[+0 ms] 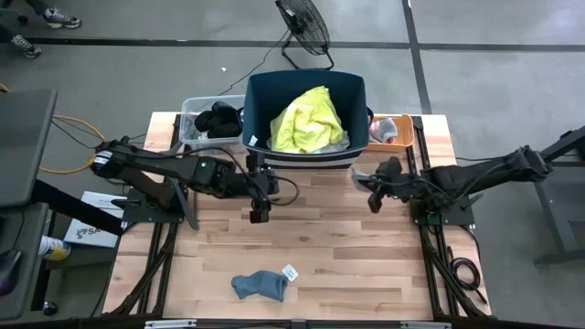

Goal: Pick & Place Cloths
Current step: Put the gray sock into the yellow bin

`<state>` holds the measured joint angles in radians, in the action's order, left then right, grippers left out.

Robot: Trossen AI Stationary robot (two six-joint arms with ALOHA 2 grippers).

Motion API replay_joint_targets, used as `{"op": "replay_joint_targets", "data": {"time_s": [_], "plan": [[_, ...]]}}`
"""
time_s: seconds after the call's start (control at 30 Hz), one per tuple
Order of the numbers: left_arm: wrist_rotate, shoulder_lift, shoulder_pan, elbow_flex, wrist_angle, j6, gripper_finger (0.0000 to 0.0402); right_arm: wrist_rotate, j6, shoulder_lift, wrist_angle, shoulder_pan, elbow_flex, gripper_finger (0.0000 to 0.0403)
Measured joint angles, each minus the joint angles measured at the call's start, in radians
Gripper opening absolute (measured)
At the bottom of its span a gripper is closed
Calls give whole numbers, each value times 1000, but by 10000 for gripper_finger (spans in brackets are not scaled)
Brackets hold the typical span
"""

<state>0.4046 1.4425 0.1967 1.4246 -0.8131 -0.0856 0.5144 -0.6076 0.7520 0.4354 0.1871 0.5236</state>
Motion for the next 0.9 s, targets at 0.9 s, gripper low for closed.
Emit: {"op": "replay_joint_targets", "data": {"time_s": [0.9], "plan": [[-28, -89, 0, -270, 288, 4, 280, 161, -111, 9, 366, -533, 52, 4]]}}
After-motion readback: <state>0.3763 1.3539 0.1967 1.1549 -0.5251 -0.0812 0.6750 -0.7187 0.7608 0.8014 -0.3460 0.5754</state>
